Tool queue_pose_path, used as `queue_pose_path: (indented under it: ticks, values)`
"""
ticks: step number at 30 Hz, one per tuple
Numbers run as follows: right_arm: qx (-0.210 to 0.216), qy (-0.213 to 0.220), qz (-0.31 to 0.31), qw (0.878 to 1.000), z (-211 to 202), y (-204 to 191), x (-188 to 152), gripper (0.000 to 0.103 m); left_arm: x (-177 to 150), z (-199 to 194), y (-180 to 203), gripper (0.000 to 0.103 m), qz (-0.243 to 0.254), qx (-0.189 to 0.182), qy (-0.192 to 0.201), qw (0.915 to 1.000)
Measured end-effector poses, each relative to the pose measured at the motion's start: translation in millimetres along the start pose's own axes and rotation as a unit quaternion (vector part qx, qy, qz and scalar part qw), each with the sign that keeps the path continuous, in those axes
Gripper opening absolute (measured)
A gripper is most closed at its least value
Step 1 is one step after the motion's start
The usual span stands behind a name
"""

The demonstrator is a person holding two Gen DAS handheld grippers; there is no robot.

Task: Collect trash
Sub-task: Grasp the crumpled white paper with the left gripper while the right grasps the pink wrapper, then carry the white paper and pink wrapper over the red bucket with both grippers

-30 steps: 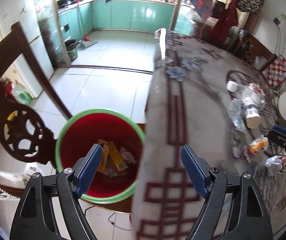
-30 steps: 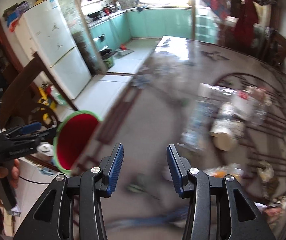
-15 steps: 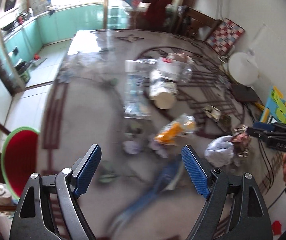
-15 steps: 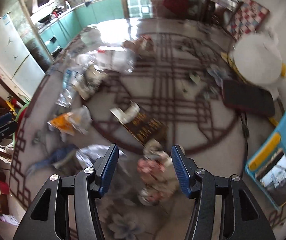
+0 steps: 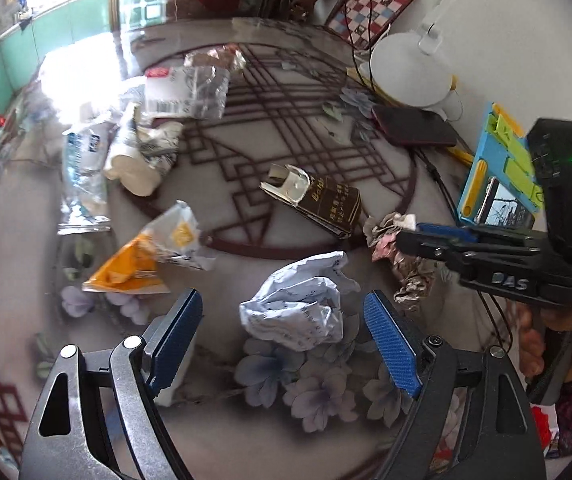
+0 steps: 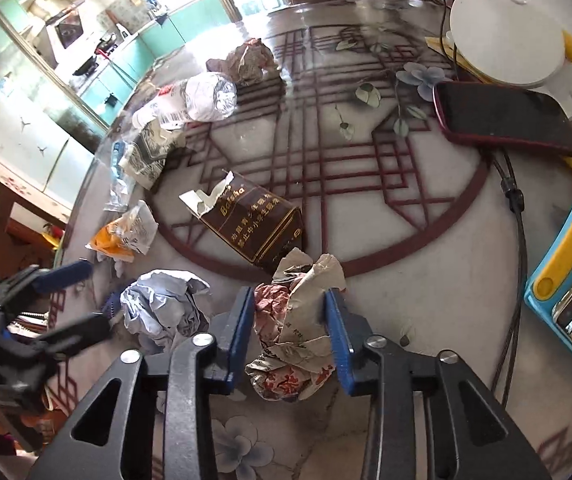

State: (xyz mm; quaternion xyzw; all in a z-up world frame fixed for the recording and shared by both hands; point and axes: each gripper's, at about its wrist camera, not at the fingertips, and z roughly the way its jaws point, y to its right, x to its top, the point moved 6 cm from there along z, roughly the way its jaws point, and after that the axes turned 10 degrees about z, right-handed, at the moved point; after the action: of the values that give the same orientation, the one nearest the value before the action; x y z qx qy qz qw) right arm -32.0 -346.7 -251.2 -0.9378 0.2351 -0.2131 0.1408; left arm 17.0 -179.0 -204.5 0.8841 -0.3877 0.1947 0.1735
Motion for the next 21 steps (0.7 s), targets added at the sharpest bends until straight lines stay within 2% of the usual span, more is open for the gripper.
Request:
queue_pose_path:
  ticks: [6,7,8,9,13,16,21]
  values:
    - [-0.002,0.034,0.017,0.999,-20.4,9.5,13.8,0.028,-7.9,33.1,4.2,0.081,-0.019,-0.016,-0.050,0.9985]
    - [-0.002,0.038,0.018,0.999,-22.8,11.3,15.6,0.028,-10.6,36.0,3.6,0.074,-0.026,-0.020,-0.056,0.9979]
    - [-0.002,0.041,0.020,0.999,-25.7,12.4,17.4,0.028,-13.8,38.0,3.3,0.060,-0.033,-0.024,-0.062,0.9973]
    - [-0.003,0.044,0.021,0.999,-26.9,13.3,19.1,0.028,-16.2,38.7,2.3,0.058,-0.040,-0.030,-0.066,0.9965]
    - [0.004,0.056,0.032,0.998,-32.9,14.5,25.3,0.028,-17.1,24.1,-0.1,0.056,-0.043,-0.030,-0.045,0.9976]
    - [0.011,0.063,0.030,0.998,-36.3,7.3,30.3,0.028,-13.9,2.2,-4.3,0.056,-0.031,-0.015,-0.022,0.9991]
    - [0.025,0.074,0.013,0.997,-38.5,-15.1,40.6,0.028,-8.0,-22.1,-20.6,0.057,-0.041,0.006,0.003,0.9991]
